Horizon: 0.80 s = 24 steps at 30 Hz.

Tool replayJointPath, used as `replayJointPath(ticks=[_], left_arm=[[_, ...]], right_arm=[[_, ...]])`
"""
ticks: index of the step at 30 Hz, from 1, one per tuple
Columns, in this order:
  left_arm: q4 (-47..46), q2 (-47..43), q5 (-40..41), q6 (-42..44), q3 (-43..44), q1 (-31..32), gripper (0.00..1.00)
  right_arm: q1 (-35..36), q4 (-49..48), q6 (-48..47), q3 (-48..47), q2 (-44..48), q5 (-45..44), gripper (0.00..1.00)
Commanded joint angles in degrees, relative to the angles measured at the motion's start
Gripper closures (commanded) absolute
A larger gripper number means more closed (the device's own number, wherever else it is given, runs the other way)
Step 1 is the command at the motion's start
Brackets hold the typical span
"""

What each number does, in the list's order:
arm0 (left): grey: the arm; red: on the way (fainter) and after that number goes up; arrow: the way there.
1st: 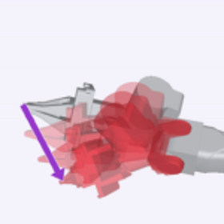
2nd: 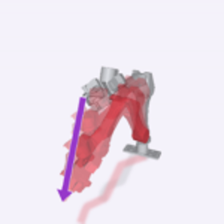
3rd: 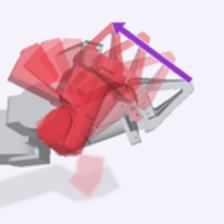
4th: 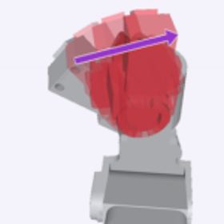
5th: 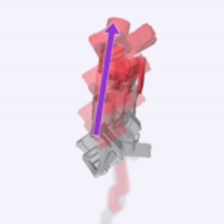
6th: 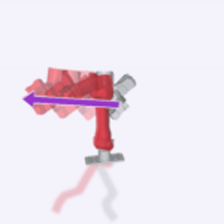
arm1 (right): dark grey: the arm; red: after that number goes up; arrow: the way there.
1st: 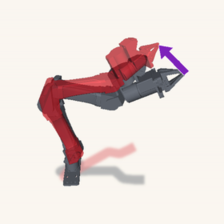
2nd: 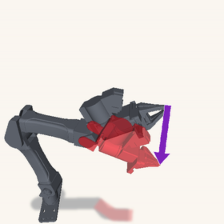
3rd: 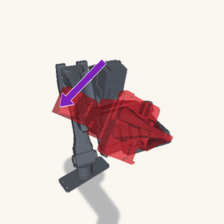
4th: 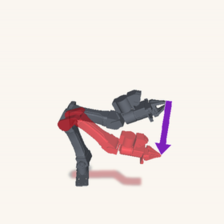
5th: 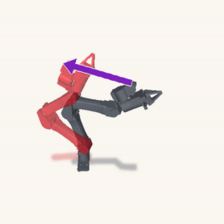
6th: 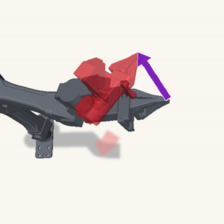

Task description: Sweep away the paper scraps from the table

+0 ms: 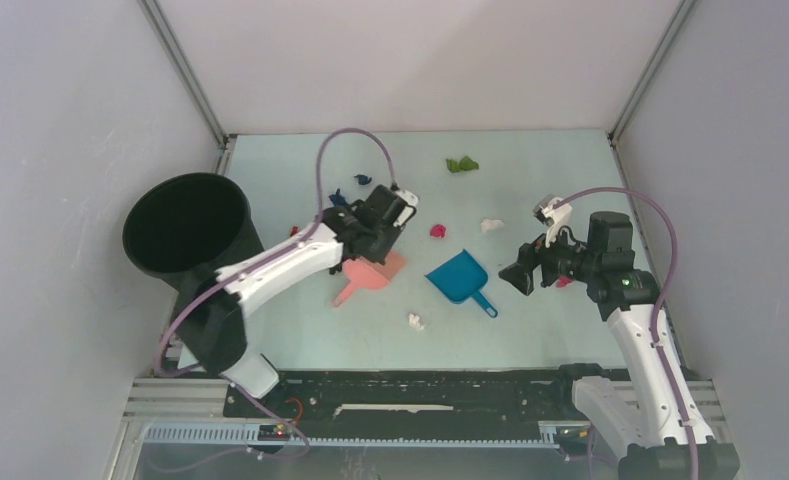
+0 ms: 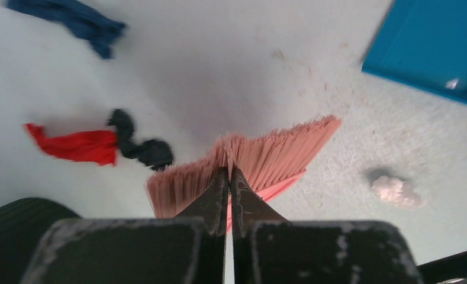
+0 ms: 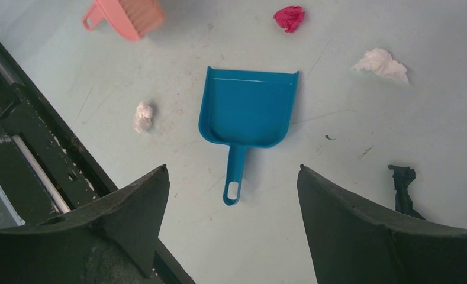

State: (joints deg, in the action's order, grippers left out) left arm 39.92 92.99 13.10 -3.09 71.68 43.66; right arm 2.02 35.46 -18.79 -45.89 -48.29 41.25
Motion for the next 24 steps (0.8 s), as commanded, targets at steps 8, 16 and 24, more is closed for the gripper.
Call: replayJointPath(ticks=[8, 16, 24], left_arm=[[-6.16, -21.87, 9.33, -20.7, 13.55, 0.07, 1.0], [-19.55, -29.96, 5.56, -42.48, 6.17, -0.01, 1.0], [-28.66, -31.1, -1.39, -54.23, 0.54, -0.06, 1.0]], right_arm=[[1.05, 1.46, 6.6, -8.42, 1.73, 10.01, 0.01], [2.83, -12.85, 21.82, -12.34, -1.21, 20.25, 0.0], [12.67, -20.14, 27.62, -15.2, -4.14, 27.96, 0.04]])
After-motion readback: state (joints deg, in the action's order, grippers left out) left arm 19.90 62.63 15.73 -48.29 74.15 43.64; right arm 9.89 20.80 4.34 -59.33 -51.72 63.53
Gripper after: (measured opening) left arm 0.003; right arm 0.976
